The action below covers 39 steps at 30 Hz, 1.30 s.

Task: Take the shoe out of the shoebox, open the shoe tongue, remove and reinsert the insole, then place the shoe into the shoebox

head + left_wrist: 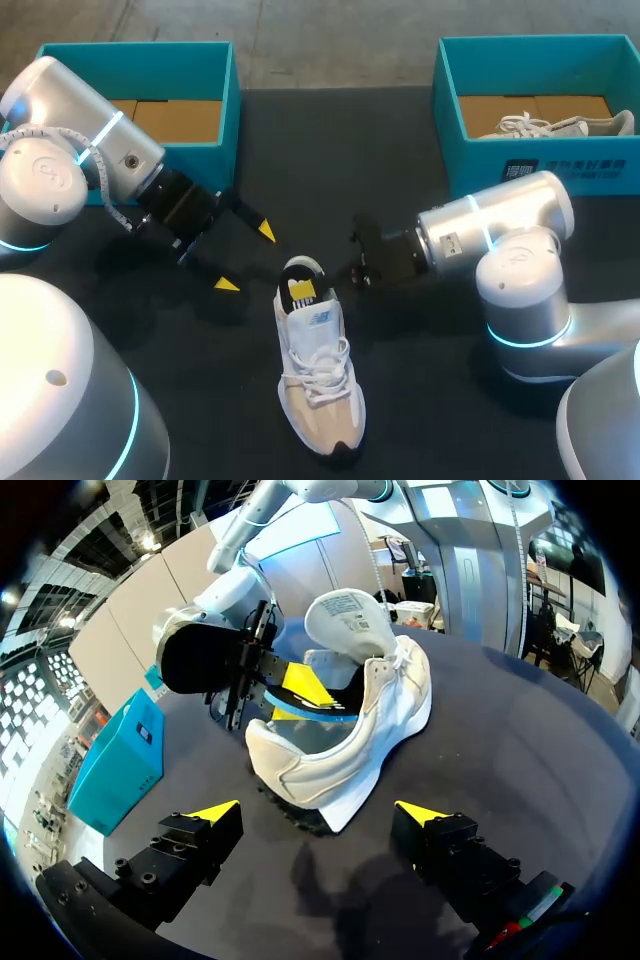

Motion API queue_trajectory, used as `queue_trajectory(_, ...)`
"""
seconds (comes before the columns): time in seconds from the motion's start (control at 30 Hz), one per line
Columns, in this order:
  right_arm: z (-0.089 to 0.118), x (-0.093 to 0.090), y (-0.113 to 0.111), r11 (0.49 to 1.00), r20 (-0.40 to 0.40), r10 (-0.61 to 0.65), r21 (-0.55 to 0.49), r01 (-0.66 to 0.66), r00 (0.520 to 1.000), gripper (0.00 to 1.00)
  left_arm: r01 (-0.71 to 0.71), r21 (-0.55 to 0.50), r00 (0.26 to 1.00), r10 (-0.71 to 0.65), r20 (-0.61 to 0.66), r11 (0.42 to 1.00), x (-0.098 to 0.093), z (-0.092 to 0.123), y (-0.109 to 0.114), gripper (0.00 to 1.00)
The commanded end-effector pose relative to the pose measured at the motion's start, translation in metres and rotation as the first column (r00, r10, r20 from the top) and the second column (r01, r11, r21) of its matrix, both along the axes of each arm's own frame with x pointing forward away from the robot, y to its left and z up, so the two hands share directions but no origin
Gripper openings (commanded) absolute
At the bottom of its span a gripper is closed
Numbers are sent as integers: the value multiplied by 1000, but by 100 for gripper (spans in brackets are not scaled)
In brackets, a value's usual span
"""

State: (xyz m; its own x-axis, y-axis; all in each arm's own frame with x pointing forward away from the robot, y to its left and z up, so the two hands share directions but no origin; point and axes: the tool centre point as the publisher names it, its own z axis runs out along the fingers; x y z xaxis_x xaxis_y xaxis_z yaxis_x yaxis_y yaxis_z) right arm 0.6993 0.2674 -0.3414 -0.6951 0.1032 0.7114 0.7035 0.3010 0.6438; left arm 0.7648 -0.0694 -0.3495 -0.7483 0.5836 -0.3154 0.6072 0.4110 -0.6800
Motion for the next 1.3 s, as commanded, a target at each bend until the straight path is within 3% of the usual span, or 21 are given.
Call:
queue_trajectory(0.03,-3,-4,1,1000,-7,3,-9,-3,1000,0,1,1,1000,-1,1,1000,0,-1,0,100)
queue_trajectory(0.23,-4,-6,0,1000,-20,9,-15,-9,1000,0,1,1,1000,-1,1,1000,0,-1,0,100)
queue_trajectory(0.27,-3,-5,0,1000,-17,7,-13,-7,1000,4,1,1,1000,-1,1,1000,0,-1,0,100)
queue_trajectory(0.33,0,-3,0,1000,-4,-1,-10,1,1000,47,1,1,1000,-1,1,1000,0,-1,0,100)
queue_trajectory(0.4,4,-1,0,1000,12,-8,-7,8,1000,70,1,1,1000,-1,1,1000,0,-1,0,100)
queue_trajectory(0.5,8,2,1,1000,31,-14,-3,14,999,75,1,1,1000,-1,1,1000,0,-1,0,100)
queue_trajectory(0.57,10,4,0,1000,42,-17,-1,17,999,70,1,1,1000,-1,1,1000,0,-1,0,100)
queue_trajectory(0.67,11,6,1,1000,48,-16,-1,16,999,49,1,1,1000,-1,1,1000,0,-1,0,100)
queue_trajectory(0.83,12,9,1,1000,56,-18,-1,19,998,35,1,1,1000,-1,1,1000,0,-1,0,100)
queue_trajectory(0.93,13,9,1,1000,62,-20,1,20,998,13,1,1,1000,-1,1,1000,0,-1,0,100)
queue_trajectory(1.0,13,9,2,1000,64,-20,1,20,998,10,1,1,1000,-1,1,1000,0,-1,0,100)
queue_trajectory(1.03,13,9,2,1000,64,-21,2,21,998,2,1,1,1000,-1,1,1000,0,-1,0,100)
queue_trajectory(1.3,8,5,2,1000,50,-28,-3,28,998,0,1,1,1000,-1,1,1000,0,-1,0,100)
